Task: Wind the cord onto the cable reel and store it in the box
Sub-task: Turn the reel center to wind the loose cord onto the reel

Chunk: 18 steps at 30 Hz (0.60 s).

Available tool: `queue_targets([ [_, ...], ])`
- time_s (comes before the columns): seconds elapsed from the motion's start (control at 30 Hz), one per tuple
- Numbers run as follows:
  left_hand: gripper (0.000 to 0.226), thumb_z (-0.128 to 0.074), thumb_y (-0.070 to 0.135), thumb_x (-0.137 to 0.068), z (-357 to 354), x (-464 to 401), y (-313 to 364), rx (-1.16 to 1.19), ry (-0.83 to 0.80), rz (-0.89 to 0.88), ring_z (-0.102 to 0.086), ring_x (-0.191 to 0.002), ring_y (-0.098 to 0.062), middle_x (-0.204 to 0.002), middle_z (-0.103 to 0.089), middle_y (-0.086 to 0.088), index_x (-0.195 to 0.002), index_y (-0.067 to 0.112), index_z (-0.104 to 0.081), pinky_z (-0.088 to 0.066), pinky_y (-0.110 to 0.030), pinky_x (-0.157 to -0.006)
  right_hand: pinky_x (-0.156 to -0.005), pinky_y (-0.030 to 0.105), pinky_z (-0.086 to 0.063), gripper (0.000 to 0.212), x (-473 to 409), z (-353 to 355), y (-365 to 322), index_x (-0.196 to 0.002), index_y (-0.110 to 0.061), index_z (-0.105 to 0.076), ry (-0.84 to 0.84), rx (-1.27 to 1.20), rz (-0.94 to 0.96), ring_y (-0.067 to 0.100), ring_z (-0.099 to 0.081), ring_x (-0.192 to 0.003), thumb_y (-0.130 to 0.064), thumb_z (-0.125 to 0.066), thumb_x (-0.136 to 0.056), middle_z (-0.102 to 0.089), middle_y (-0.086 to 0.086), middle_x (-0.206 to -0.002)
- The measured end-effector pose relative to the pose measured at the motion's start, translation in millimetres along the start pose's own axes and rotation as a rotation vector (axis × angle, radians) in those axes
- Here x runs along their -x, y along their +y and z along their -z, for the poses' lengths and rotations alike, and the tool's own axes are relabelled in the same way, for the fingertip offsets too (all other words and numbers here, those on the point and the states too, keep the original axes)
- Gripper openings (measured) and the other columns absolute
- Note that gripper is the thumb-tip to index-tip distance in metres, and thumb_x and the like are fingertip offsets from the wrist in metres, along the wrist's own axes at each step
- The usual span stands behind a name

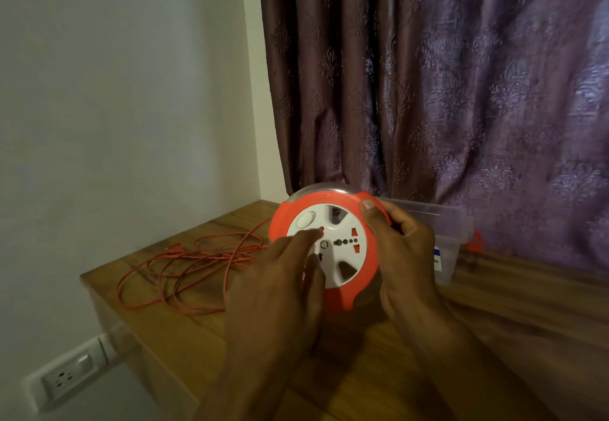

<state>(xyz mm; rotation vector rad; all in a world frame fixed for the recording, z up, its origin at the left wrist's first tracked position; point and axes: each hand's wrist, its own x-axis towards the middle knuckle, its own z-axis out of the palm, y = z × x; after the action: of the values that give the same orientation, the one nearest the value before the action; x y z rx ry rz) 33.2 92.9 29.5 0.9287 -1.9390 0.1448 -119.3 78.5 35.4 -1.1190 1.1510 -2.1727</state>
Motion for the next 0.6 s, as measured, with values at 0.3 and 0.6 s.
queue_targets([
  [0.3, 0.063, -0.035, 0.064, -0.085, -13, -2, -1, -0.205, -0.099, 0.057, -0.056, -0.073, -0.010, -0.104, -0.060, 0.012, -0.140, 0.049, -0.007, -0.048, -0.026, -0.055, -0.061, 0.032, -0.061, 0.013, 2, -2, 1, -0.076, -0.043, -0.074, -0.003, -0.010, 0.002, 0.014, -0.076, -0.072, -0.034, -0.071, -0.086, -0.079, -0.009, -0.080],
  [0.6, 0.065, -0.035, 0.058, -0.089, -25, -13, 2, -0.266, -0.236, 0.096, -0.058, -0.087, -0.017, -0.120, -0.054, 0.002, -0.138, 0.052, 0.007, -0.050, -0.029, -0.062, -0.057, 0.025, -0.060, 0.007, 1, 0, -3, -0.081, -0.039, -0.073, -0.013, -0.034, 0.002, 0.012, -0.076, -0.072, -0.035, -0.070, -0.086, -0.078, -0.012, -0.079],
])
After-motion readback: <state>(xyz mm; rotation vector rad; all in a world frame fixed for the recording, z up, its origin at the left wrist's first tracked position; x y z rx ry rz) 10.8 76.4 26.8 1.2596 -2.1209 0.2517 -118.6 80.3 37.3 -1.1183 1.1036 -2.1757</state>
